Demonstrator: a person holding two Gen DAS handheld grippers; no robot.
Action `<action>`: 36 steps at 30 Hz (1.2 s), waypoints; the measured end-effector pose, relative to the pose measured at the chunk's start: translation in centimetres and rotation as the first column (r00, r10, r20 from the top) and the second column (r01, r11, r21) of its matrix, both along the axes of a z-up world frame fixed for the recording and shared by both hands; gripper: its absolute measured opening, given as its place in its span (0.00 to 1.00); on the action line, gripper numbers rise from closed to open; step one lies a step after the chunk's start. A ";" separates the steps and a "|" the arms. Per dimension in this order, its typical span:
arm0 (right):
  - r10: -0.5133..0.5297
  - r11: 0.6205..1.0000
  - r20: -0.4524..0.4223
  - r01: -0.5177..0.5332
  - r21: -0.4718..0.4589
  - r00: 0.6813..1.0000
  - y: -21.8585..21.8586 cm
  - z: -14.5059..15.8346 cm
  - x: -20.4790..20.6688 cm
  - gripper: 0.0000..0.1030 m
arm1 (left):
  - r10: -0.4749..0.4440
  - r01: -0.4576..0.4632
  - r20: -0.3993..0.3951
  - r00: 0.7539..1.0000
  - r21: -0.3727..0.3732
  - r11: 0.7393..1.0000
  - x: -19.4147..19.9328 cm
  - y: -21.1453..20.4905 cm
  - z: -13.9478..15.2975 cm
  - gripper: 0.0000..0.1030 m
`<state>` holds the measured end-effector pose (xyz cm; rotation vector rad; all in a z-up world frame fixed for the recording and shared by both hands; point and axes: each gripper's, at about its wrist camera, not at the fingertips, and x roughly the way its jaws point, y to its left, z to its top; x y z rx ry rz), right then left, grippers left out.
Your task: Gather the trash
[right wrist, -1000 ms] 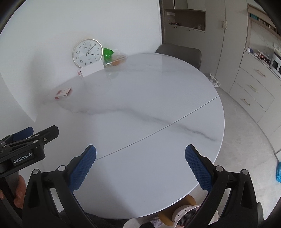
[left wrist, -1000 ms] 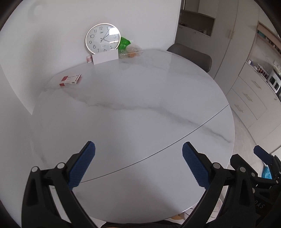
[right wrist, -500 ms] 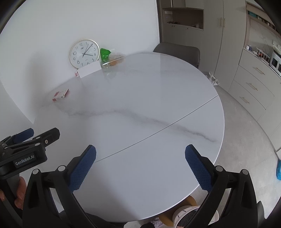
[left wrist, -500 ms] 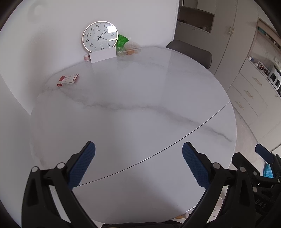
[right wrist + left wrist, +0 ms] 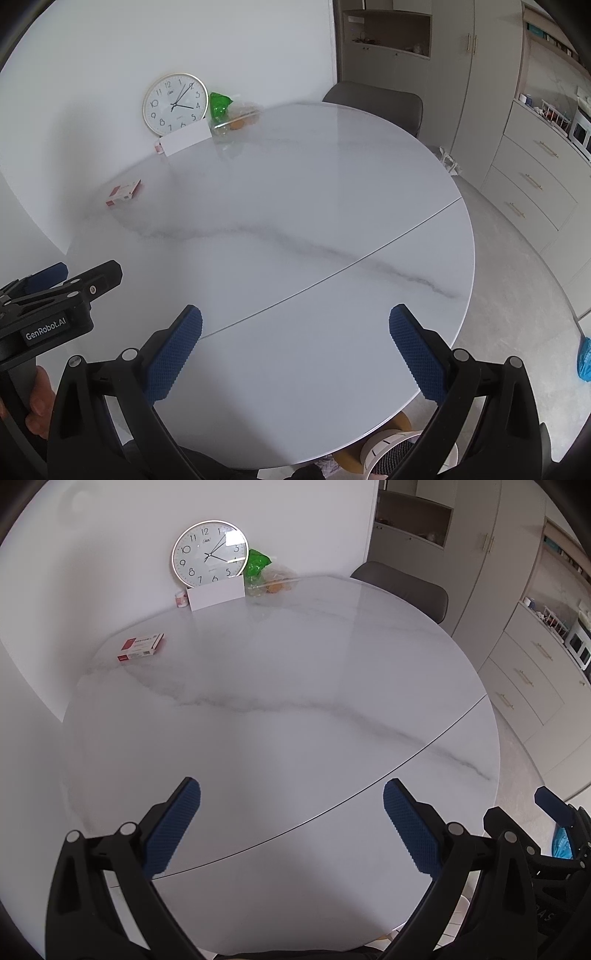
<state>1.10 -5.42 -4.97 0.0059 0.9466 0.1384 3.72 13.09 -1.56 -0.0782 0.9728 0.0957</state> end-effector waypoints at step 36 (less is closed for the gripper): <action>-0.002 1.000 -0.013 0.002 0.003 1.000 0.3 -0.4 -0.1 0.98 | -0.006 0.006 -0.003 1.000 0.004 1.000 0.1 0.0 -0.3 0.92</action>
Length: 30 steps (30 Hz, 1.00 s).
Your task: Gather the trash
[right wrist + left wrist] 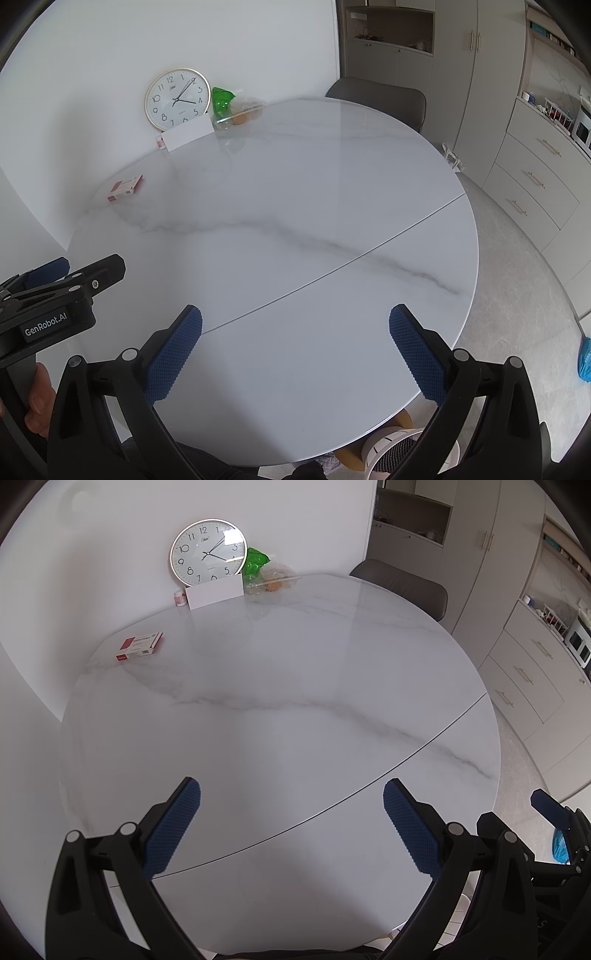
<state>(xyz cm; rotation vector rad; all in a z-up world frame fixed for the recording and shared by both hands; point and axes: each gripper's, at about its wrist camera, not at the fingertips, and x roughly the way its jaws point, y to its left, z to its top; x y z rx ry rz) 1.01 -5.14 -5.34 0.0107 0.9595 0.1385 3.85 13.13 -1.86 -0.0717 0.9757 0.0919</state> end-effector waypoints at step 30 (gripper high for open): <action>-0.010 1.000 -0.007 0.010 0.003 1.000 0.4 -0.3 0.2 0.98 | -0.002 0.002 -0.004 1.000 0.004 1.000 -0.3 -0.1 -0.3 0.92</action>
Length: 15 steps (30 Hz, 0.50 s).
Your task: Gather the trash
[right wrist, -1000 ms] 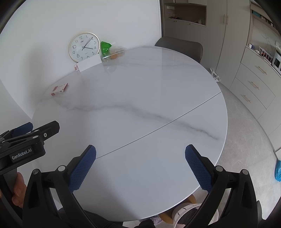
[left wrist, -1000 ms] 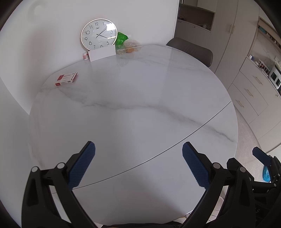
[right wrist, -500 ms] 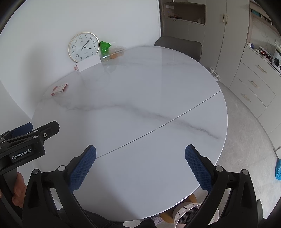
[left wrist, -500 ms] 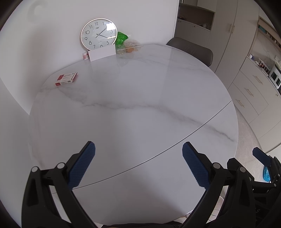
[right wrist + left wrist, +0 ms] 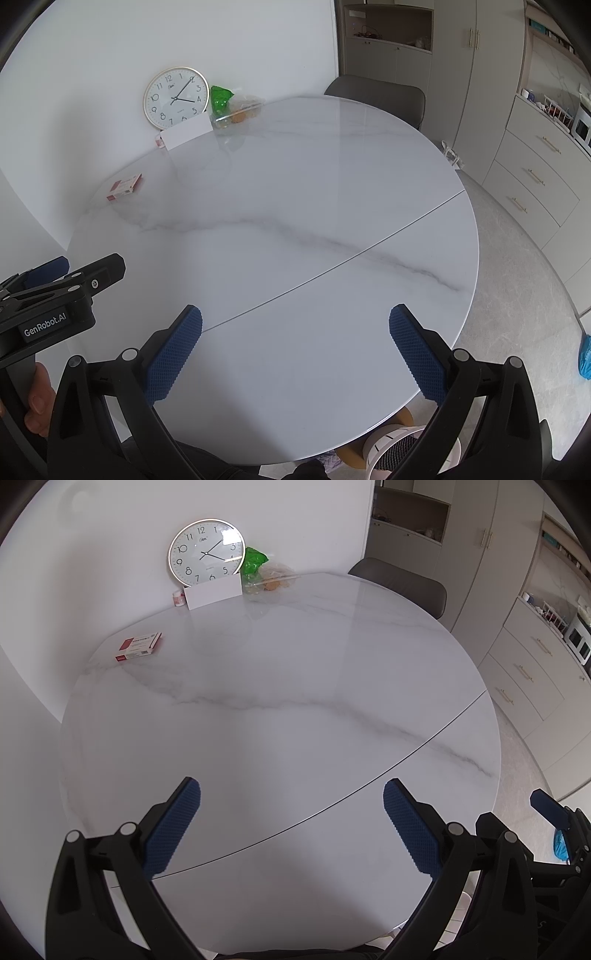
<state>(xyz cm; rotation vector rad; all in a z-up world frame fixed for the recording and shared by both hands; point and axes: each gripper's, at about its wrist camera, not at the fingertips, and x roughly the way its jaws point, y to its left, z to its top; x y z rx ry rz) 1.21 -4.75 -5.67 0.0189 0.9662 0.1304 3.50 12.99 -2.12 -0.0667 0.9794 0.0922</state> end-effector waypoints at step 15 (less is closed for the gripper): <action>-0.005 1.000 -0.002 0.005 0.003 1.000 -0.1 0.0 0.0 0.98 | 0.001 -0.001 -0.002 1.000 -0.008 1.000 0.1 0.1 0.1 0.92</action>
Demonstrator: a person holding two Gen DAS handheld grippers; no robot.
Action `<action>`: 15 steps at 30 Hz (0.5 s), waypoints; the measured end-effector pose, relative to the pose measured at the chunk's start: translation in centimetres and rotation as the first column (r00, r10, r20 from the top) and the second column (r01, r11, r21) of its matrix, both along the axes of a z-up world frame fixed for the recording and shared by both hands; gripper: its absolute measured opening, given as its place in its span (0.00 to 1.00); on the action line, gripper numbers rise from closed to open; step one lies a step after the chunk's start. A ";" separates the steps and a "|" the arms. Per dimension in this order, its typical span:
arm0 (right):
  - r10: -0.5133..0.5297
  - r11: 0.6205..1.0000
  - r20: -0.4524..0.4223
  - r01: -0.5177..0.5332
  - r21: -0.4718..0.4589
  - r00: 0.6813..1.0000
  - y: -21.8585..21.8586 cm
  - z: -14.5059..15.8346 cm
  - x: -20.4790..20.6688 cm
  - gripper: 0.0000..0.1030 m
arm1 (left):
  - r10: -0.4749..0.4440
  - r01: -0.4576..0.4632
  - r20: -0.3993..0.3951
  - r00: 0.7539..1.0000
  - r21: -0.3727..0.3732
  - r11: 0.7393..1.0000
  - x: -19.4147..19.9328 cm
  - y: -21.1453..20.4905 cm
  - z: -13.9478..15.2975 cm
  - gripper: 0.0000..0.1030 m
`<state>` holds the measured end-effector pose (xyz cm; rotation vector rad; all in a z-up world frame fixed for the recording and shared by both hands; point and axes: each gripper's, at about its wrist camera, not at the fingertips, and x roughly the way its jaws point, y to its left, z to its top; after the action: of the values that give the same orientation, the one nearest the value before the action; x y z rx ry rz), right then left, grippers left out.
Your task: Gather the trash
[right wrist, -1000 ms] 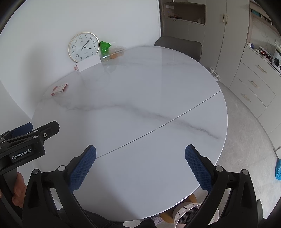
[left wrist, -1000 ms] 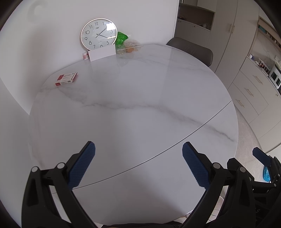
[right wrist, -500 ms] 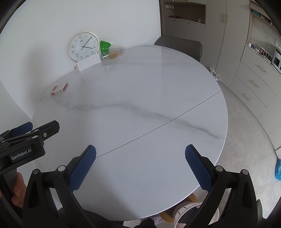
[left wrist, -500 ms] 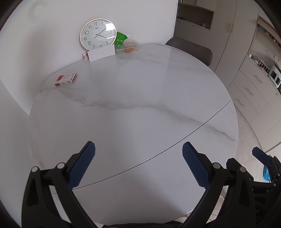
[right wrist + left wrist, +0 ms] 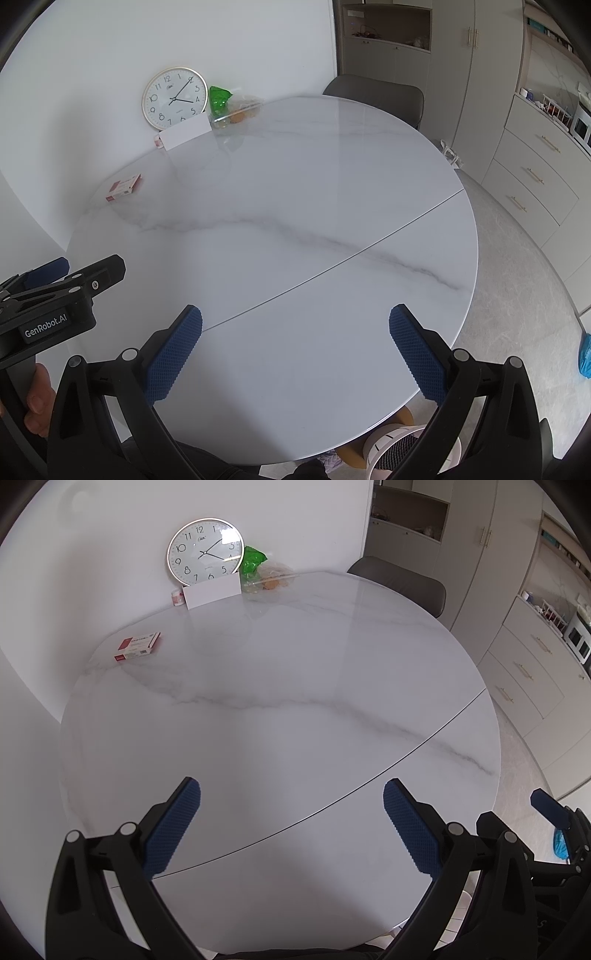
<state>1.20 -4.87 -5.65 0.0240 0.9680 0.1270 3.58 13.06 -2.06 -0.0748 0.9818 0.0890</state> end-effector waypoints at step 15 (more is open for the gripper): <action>-0.001 1.000 0.001 0.001 0.000 1.000 0.0 0.0 0.0 0.98 | -0.002 0.002 0.014 1.000 -0.015 1.000 -0.1 0.0 0.3 0.92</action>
<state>1.20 -4.90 -5.62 0.0244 0.9666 0.1264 3.48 13.01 -1.80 -0.0885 0.9682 0.0794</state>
